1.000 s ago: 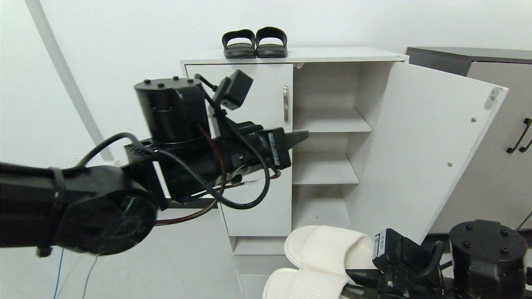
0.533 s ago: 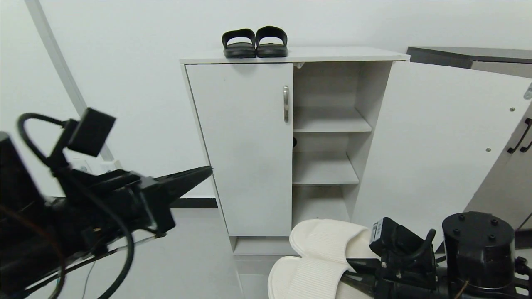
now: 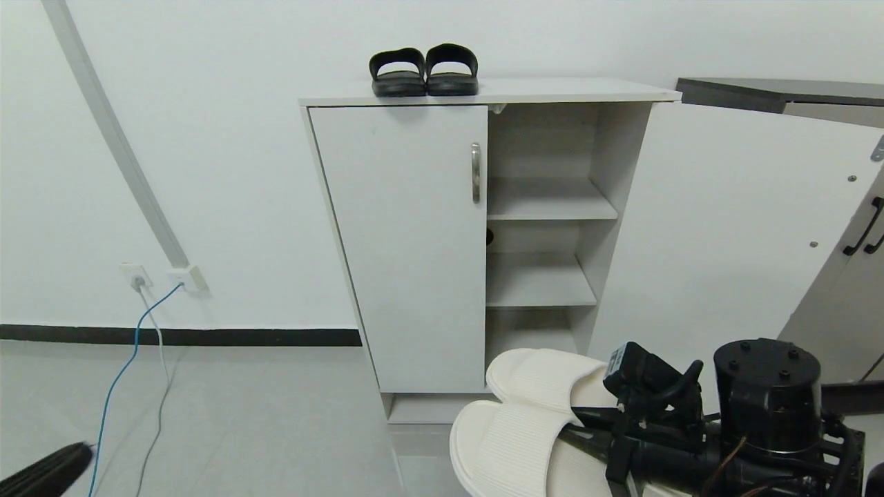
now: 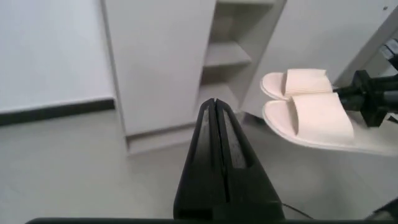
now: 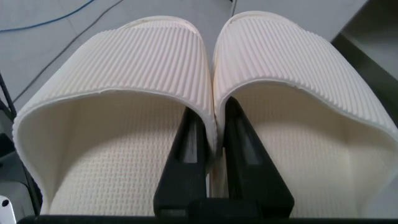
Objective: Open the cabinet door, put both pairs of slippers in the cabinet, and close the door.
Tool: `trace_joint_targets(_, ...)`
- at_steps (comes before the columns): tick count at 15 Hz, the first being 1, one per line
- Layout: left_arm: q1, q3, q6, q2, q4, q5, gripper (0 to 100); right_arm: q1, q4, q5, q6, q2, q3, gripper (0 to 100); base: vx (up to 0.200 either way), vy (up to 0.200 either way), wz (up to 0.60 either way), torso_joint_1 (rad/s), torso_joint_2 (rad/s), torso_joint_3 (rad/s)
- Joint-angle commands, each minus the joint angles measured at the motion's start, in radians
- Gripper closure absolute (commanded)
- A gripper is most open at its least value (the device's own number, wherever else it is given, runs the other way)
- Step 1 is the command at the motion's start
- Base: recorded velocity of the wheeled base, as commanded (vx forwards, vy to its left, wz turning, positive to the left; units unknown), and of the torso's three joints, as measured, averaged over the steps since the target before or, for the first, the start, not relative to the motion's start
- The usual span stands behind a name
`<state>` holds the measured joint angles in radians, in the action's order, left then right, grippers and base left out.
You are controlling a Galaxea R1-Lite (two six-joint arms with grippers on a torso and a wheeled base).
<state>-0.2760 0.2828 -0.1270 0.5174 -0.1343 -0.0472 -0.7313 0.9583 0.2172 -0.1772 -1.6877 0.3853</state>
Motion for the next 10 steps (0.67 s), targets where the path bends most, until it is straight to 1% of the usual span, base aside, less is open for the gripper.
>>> trace_joint_targets(1,0.189,-0.132,0.018,-0.290,0.116,0.013,100,0.000,0.000,0.001,-0.001,-0.006,0.000,100,0.000,0.000,0.00,0.000,0.00,0.000)
trace_joint_targets(3,0.267,-0.159,0.020,-0.369,0.165,0.013,100,0.000,0.000,0.001,-0.001,-0.006,-0.003,100,0.000,0.000,0.00,0.000,0.00,0.000)
trace_joint_targets(5,0.316,-0.194,0.021,-0.421,0.166,0.012,100,0.000,0.000,0.001,-0.001,-0.009,-0.003,100,0.000,0.000,0.00,0.000,0.00,0.000)
trace_joint_targets(6,0.314,-0.235,0.050,-0.458,0.163,0.009,100,-0.002,0.000,0.001,-0.002,-0.010,-0.003,100,0.000,0.000,0.00,0.000,0.00,0.000)
trace_joint_targets(7,0.313,-0.244,0.052,-0.458,0.159,0.007,100,-0.004,0.000,0.001,-0.002,-0.010,-0.003,100,0.000,0.000,0.00,0.000,0.00,0.000)
trace_joint_targets(8,0.299,-0.247,0.060,-0.471,0.150,0.003,100,-0.004,0.000,0.001,-0.004,-0.009,-0.005,100,0.000,0.000,0.00,0.000,0.00,0.000)
trace_joint_targets(10,0.277,-0.252,0.096,-0.517,0.143,0.001,100,-0.007,0.000,0.001,-0.004,-0.009,-0.003,100,0.000,0.000,0.00,0.000,0.00,0.000)
